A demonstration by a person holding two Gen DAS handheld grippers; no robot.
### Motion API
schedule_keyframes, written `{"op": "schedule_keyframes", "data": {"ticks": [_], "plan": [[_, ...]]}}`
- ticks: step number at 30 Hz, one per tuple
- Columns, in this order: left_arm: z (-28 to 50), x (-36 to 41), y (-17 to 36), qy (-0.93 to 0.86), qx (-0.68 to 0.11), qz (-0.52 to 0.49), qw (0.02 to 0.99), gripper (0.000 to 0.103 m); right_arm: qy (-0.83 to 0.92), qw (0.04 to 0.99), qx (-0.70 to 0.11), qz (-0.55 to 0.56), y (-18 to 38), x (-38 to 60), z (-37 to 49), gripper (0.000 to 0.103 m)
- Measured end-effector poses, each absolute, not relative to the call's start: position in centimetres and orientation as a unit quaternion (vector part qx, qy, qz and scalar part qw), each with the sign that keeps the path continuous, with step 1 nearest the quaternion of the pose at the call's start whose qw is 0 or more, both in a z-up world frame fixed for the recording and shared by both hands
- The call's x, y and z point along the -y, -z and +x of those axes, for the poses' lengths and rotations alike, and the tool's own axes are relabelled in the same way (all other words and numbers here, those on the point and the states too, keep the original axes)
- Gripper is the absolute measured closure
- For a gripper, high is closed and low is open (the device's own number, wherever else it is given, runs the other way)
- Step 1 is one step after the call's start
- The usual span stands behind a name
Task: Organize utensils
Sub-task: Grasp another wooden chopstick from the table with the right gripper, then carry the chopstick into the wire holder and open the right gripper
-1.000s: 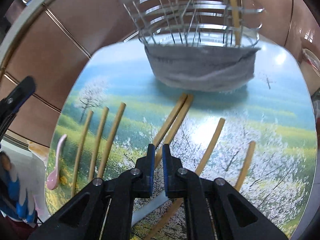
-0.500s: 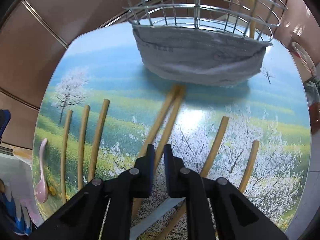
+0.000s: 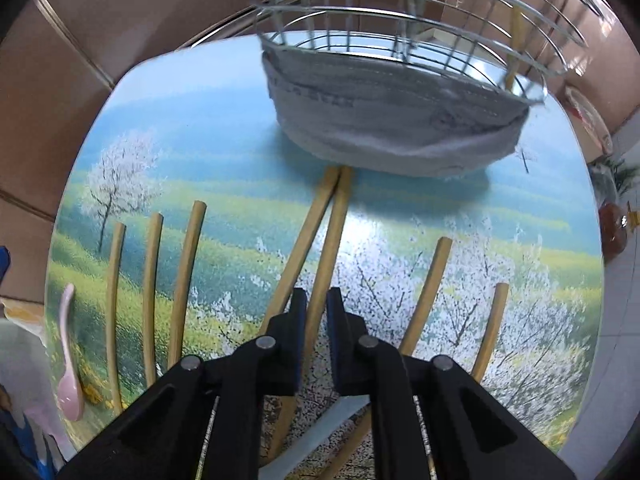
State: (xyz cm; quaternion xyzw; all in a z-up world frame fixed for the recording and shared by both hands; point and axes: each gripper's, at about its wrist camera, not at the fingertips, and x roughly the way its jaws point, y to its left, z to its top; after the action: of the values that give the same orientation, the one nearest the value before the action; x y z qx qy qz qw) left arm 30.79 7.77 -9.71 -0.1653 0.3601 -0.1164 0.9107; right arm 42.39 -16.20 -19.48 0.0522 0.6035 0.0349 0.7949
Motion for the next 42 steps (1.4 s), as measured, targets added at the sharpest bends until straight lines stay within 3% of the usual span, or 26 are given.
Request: {"op": "schedule_keyframes", "data": {"ticks": [11, 30, 42], "plan": [[30.0, -7.9, 9.6, 0.105, -0.362, -0.163, 0.912, 0.07, -0.064, 0.823, -0.55, 0.132, 17.0, 18.2, 39.4, 0.096], [29.1, -6.3, 9.5, 0.099, -0.369, -0.143, 0.913, 0.07, -0.142, 0.91, -0.366, 0.133, 7.6, 19.5, 32.9, 0.096], [29.7, -5.7, 9.9, 0.101, -0.378, -0.141, 0.909, 0.07, -0.143, 0.96, -0.214, 0.109, -4.9, 20.6, 35.2, 0.096]]}}
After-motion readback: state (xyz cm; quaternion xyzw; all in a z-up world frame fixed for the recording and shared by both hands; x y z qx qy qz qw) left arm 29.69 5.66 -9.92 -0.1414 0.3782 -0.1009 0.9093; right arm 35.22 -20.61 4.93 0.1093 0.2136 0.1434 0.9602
